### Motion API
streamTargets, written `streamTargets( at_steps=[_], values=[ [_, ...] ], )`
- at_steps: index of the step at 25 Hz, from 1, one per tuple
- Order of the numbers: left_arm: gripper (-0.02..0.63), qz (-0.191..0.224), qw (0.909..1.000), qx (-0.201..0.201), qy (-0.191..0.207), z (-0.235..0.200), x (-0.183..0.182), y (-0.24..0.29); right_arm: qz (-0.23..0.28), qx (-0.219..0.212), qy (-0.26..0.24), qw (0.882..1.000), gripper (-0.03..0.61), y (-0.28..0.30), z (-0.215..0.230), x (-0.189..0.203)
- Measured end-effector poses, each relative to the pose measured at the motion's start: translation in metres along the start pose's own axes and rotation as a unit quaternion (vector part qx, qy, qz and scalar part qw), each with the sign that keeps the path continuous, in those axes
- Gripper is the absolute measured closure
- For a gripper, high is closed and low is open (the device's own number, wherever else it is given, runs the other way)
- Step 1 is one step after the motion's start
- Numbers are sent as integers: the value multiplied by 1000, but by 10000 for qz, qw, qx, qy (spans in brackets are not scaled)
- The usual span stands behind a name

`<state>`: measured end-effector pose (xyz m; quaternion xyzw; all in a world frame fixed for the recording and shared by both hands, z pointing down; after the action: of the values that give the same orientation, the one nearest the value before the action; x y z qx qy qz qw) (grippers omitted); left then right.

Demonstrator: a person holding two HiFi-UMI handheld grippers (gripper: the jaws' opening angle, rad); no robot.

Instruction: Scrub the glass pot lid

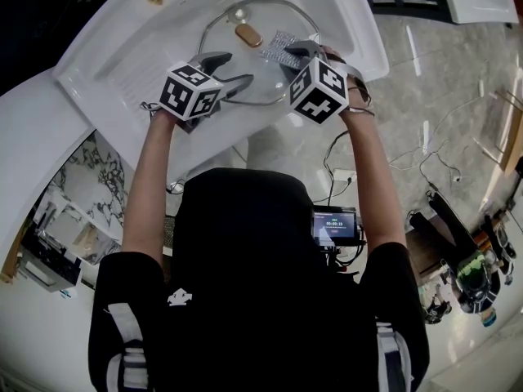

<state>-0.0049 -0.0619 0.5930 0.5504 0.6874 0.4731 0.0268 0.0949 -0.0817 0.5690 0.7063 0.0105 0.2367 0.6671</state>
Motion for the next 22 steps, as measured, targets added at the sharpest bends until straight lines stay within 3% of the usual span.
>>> streamTargets(
  at_steps=[22],
  values=[
    [318,-87,9999,40,73,1,1,-1,-74,60,456,9989,508,14,21,-7]
  ],
)
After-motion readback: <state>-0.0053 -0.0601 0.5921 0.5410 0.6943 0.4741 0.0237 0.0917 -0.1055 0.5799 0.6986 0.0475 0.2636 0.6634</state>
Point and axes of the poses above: the fingertips, and each gripper's own axes: y forward along the fingers, z to its right, x out of its underside, the point moved 3 cm from there along -y, backward along the fingers, and after that the axes turned 1 degree about -z, right-handed, at the moved point
